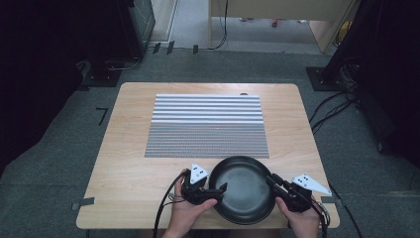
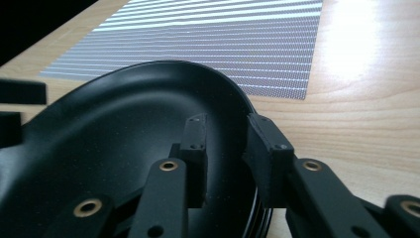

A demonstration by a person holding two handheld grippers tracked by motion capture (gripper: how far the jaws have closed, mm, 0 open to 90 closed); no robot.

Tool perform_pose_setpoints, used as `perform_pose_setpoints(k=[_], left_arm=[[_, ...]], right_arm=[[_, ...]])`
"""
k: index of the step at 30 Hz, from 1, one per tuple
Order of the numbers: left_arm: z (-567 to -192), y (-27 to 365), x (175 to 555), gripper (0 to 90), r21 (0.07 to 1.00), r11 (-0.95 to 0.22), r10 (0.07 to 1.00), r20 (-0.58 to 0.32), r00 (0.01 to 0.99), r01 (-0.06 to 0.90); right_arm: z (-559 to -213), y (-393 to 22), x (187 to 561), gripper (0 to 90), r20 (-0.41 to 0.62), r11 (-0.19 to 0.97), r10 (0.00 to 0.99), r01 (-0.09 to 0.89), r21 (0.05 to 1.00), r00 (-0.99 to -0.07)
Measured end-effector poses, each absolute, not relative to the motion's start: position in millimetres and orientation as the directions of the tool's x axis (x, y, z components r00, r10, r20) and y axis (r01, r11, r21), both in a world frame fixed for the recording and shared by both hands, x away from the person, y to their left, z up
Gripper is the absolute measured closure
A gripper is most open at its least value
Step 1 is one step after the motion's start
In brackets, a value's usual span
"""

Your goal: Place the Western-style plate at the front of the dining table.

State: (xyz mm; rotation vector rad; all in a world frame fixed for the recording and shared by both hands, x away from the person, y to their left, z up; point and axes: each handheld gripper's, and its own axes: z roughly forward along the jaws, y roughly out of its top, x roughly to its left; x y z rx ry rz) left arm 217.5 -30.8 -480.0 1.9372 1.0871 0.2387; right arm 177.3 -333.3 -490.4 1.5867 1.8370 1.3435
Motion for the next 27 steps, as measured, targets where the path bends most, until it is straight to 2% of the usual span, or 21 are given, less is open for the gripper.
perform_pose_setpoints(k=[2,5,8,9,10,13,19,27], left_arm=[[-482,-31,216,19.6,0.762,-0.232,0.762,-0.243,0.600,0.604],[-487,-27,213,35.0,0.749,-0.224,0.763,-0.263,0.590,0.624],[-490,-25,213,40.1,0.741,-0.215,0.767,-0.276,0.579,0.637],[-491,-23,213,45.5,0.737,-0.211,0.768,-0.281,0.575,0.642],[-492,-22,213,45.5,0.734,-0.207,0.769,-0.287,0.571,0.647],[-495,-19,213,56.5,0.722,-0.190,0.768,-0.313,0.559,0.665],[-496,-14,214,60.1,0.714,-0.164,0.759,-0.349,0.549,0.681],[-496,-12,212,59.8,0.714,-0.165,0.754,-0.354,0.554,0.680]], right_arm=[[-490,-334,177,74.8,0.303,-0.094,0.906,0.558,0.824,-0.296],[-492,-338,178,77.1,0.341,-0.095,0.882,0.584,0.806,-0.326],[-493,-339,178,79.0,0.343,-0.093,0.882,0.595,0.799,-0.323],[-494,-338,178,81.3,0.348,-0.087,0.879,0.608,0.789,-0.325],[-494,-338,178,81.3,0.348,-0.087,0.879,0.608,0.789,-0.325],[-494,-334,177,88.0,0.341,-0.078,0.888,0.631,0.772,-0.308],[-496,-332,177,90.0,0.342,-0.081,0.894,0.647,0.758,-0.289],[-492,-341,173,89.0,0.363,-0.167,0.905,0.598,0.784,-0.223]])
